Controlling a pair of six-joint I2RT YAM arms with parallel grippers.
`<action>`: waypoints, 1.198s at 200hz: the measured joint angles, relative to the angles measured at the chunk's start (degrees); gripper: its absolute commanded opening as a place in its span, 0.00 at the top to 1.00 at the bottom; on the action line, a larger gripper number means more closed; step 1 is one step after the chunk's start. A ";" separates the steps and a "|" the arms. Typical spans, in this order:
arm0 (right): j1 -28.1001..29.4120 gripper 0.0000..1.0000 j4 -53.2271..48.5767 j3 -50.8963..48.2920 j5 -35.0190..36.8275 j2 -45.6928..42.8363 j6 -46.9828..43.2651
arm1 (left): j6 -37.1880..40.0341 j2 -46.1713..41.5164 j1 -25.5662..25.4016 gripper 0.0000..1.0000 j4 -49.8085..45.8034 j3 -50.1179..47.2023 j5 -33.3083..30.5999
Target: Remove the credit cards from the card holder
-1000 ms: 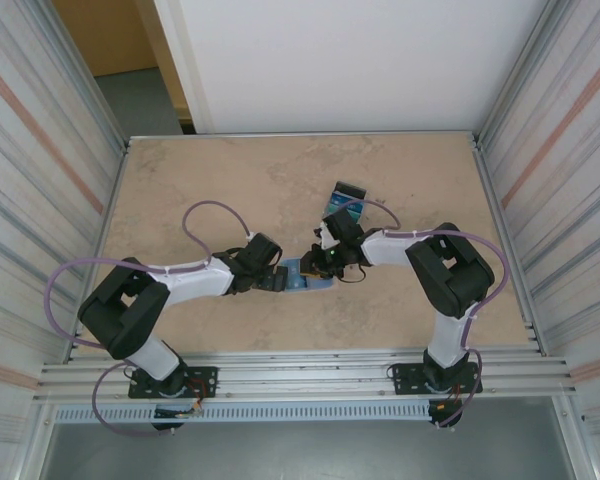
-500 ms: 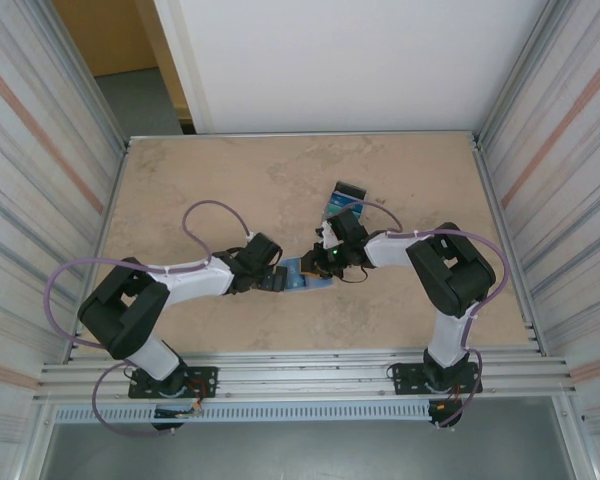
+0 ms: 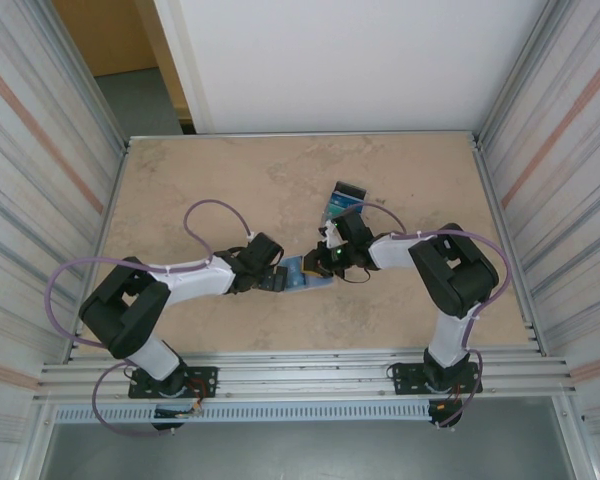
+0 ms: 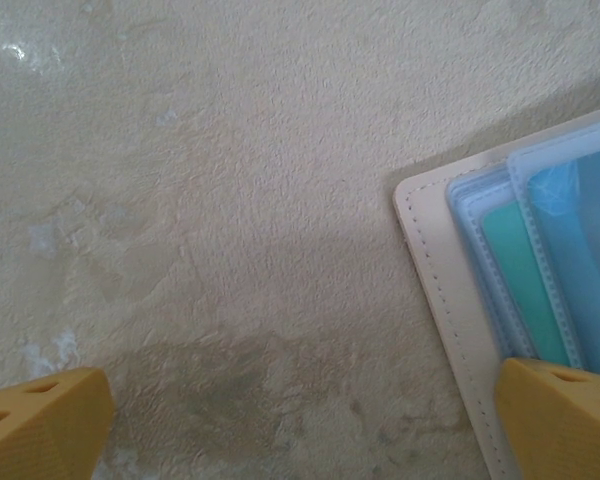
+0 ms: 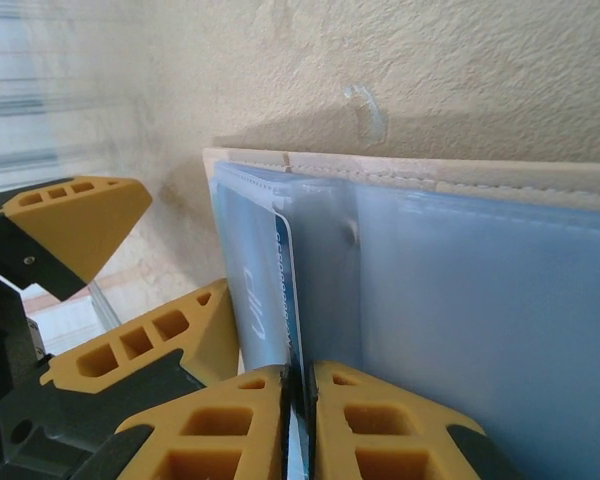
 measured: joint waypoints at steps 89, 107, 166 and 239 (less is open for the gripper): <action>-0.50 0.84 0.92 -0.02 -0.48 -0.31 0.07 | -0.02 0.24 -0.02 0.01 -0.37 0.31 -0.02; -0.79 0.84 0.94 -0.02 -0.66 -0.31 0.07 | -0.02 0.37 -0.02 0.01 -0.44 0.44 0.00; -2.10 0.87 1.92 -1.53 -1.64 -0.31 0.59 | -0.02 0.46 -0.02 0.01 -0.48 0.55 0.00; -3.04 0.87 3.63 -2.86 -1.92 -0.31 1.11 | -0.02 0.50 -0.02 0.01 -0.81 0.81 -0.02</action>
